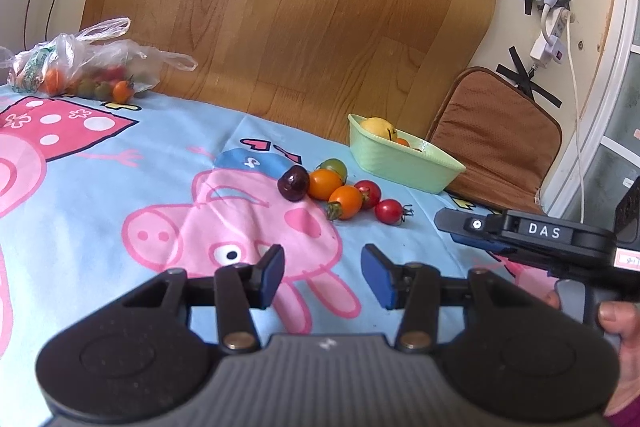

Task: Organize fruits
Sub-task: 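Move both open tools back toward the cluster of cherry tomatoes, then grasp an orange tomato with the left tool while the right tool grasps a red tomato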

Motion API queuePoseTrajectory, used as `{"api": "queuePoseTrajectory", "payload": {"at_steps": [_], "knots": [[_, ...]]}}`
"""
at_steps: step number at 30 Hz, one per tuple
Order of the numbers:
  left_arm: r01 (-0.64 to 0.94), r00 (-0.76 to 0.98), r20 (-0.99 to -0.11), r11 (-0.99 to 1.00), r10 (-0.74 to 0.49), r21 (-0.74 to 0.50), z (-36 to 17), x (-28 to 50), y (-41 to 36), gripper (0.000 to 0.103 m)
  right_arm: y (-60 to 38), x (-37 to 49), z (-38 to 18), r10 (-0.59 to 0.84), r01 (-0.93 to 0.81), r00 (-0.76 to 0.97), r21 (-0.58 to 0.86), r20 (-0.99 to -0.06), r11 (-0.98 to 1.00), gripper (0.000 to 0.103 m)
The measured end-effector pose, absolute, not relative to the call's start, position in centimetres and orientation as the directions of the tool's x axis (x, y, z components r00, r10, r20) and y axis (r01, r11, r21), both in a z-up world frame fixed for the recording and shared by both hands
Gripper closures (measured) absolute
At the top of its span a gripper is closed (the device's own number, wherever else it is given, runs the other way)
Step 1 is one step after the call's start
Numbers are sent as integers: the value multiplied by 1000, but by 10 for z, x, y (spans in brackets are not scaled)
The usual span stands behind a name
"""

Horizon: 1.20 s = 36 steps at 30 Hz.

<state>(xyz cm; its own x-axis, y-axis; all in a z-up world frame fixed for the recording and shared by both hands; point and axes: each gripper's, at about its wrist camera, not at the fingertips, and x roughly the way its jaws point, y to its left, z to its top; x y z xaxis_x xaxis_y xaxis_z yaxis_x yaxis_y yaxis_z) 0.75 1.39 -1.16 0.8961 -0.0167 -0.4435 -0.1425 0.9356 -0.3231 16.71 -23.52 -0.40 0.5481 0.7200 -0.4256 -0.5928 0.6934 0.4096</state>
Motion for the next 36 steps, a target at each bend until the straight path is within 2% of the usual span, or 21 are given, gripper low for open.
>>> {"api": "queuePoseTrajectory", "payload": {"at_steps": [16, 21, 24, 26, 30, 36], "knots": [[-212, 856, -517, 924, 18, -319, -16, 16, 19, 60, -231, 168, -4, 728, -609, 529, 402, -436, 684, 55], [-207, 867, -497, 886, -29, -414, -11, 17, 37, 60, -234, 166, 0, 737, -622, 519, 400, -433, 673, 55], [-170, 878, -476, 894, -54, -415, -2, 26, 40, 61, -238, 165, 8, 751, -654, 501, 379, -430, 654, 55], [-134, 875, -477, 906, -82, -401, 2, 39, 35, 61, -236, 167, 13, 762, -692, 481, 346, -433, 633, 55], [-60, 859, -490, 922, -147, -382, 2, 70, 22, 62, -215, 178, 11, 725, -746, 471, 213, -502, 631, 55], [-56, 835, -531, 937, -146, -346, -4, 105, 19, 60, -196, 190, 6, 710, -793, 447, 126, -544, 596, 55]]}}
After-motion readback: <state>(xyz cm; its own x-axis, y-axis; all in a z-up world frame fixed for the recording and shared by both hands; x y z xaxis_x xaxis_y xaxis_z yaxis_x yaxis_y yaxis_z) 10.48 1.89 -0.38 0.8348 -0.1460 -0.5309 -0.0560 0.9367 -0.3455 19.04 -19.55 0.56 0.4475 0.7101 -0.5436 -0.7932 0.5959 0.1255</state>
